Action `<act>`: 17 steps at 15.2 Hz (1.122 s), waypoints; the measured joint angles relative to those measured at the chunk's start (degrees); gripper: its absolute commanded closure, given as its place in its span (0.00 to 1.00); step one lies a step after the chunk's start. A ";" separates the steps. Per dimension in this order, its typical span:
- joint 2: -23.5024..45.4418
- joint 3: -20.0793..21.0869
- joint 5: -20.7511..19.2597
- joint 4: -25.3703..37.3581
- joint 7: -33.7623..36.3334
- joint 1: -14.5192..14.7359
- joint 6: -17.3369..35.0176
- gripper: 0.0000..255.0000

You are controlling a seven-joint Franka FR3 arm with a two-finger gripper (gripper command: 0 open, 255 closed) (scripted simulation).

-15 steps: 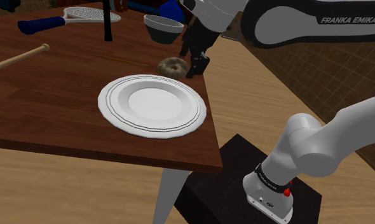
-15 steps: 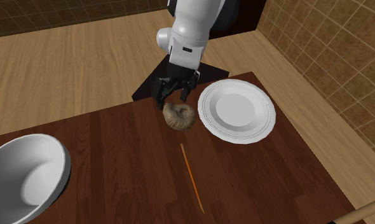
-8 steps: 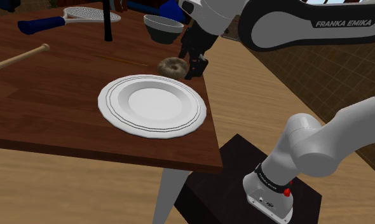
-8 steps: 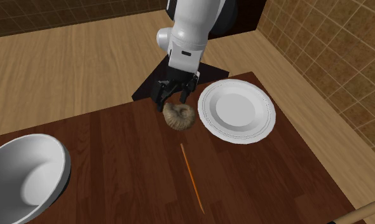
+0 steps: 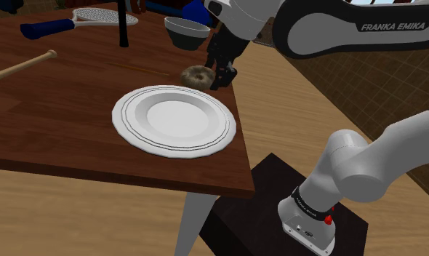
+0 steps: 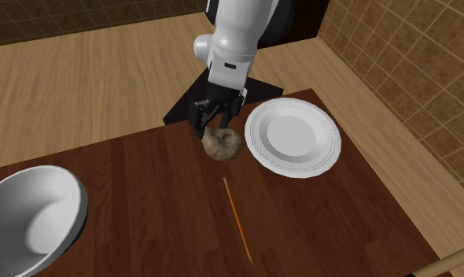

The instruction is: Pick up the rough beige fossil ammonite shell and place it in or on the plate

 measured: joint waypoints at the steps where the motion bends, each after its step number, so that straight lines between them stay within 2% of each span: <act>1: -0.01 0.00 0.00 0.00 0.00 0.00 0.00 1.00; 6: 0.05 0.01 0.18 1.51 -0.36 0.05 -1.47 1.00; 17: 0.89 -0.14 0.82 10.41 -2.46 -0.01 -9.29 1.00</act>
